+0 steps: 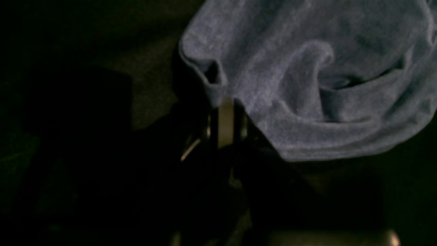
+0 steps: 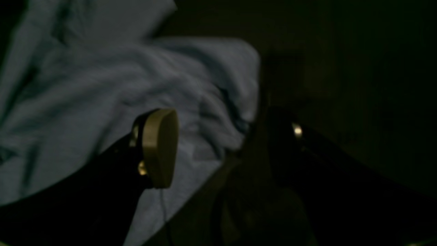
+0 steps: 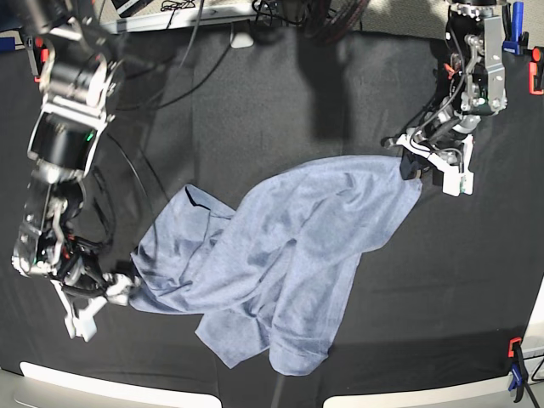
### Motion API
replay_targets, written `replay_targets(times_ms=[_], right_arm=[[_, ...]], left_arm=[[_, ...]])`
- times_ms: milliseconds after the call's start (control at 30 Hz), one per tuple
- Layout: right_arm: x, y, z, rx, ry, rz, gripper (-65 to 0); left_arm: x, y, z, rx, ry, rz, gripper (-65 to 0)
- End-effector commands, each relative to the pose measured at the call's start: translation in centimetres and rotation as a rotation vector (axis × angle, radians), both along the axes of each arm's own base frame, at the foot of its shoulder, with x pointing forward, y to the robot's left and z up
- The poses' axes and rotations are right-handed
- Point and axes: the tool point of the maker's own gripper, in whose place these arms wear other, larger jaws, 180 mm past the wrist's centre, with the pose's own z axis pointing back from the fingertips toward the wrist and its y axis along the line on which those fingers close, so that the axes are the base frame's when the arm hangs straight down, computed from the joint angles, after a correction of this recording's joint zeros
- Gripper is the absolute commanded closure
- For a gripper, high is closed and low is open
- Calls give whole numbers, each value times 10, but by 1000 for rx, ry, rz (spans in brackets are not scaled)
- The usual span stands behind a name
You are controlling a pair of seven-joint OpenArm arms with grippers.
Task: Layout the t-shirt on the table in an organized manner, then fold the t-shirt properly
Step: 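Stretch the shirt between both grippers and lay it flat on the table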
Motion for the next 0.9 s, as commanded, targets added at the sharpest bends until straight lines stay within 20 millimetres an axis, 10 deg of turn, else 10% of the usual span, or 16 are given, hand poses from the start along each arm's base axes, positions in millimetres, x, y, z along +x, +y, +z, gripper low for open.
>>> replay_targets(times_ms=[0, 567, 867], right_arm=[[20, -6, 28, 13, -82, -8, -392], [34, -30, -32, 114, -8, -221, -387], [42, -16, -34, 141, -54, -214, -287]], left_arm=[[9, 3, 12, -2, -47, 4, 0], [9, 3, 12, -2, -47, 4, 0], [9, 3, 12, -2, -49, 4, 0]])
